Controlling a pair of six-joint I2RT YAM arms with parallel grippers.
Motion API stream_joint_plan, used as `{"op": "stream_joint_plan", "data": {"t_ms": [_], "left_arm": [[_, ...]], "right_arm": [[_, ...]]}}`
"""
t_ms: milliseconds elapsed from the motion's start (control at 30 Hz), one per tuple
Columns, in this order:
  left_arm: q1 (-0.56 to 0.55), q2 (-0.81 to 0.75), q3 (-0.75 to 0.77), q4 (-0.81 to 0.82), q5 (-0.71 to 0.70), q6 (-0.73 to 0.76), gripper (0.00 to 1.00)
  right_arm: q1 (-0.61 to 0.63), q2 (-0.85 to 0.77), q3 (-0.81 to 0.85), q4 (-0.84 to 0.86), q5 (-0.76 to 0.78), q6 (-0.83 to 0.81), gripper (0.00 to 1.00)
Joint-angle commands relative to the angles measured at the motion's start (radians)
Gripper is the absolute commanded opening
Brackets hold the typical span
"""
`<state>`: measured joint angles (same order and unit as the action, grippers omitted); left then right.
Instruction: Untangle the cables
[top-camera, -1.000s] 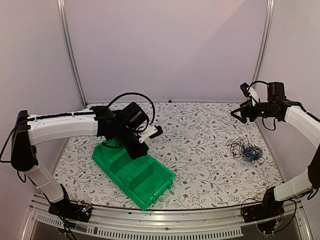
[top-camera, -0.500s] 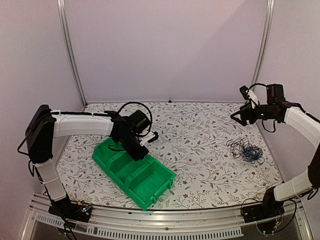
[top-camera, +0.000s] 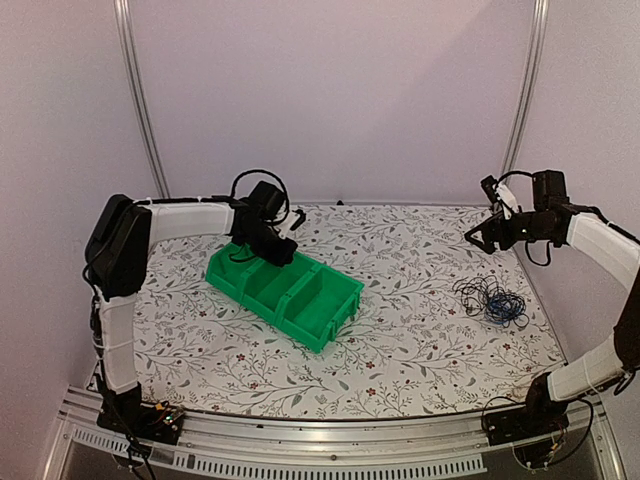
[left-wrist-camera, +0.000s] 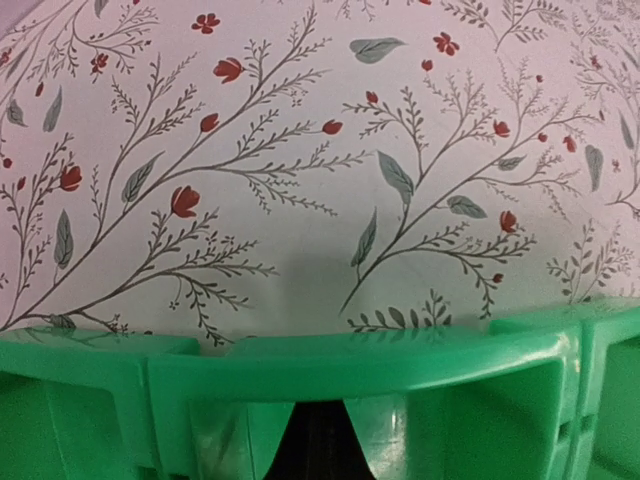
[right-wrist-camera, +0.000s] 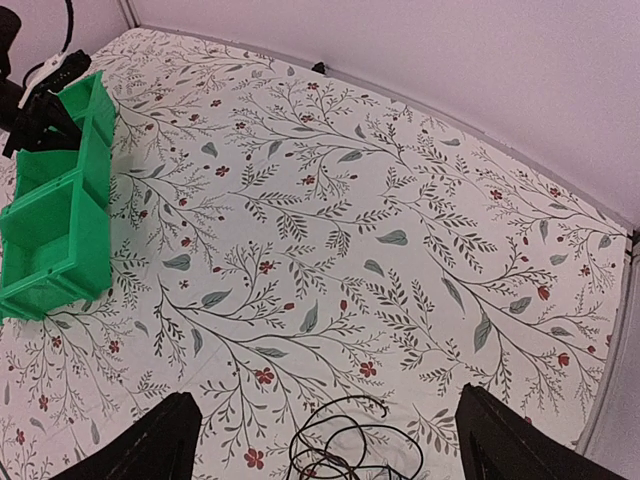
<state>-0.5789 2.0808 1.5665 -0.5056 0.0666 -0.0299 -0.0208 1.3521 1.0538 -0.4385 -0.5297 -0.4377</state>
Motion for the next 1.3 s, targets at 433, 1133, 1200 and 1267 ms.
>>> {"op": "stream_joint_plan", "data": {"t_ms": [433, 1133, 1200, 1267], "left_arm": [[-0.141, -0.282, -0.258, -0.142, -0.141, -0.078, 0.00], [-0.233, -0.113, 0.068, -0.082, -0.145, -0.105, 0.04], [-0.235, -0.143, 0.068, -0.075, -0.177, -0.116, 0.21], [-0.234, -0.153, 0.093, -0.084, -0.204, -0.136, 0.37]], "right_arm": [[-0.007, -0.059, -0.022, -0.062, -0.007, -0.036, 0.93], [-0.054, 0.138, 0.101, -0.439, 0.157, -0.311, 0.77], [-0.054, 0.145, 0.095, -0.447, 0.164, -0.318, 0.74], [-0.054, 0.168, 0.100, -0.454, 0.168, -0.295, 0.73]]}}
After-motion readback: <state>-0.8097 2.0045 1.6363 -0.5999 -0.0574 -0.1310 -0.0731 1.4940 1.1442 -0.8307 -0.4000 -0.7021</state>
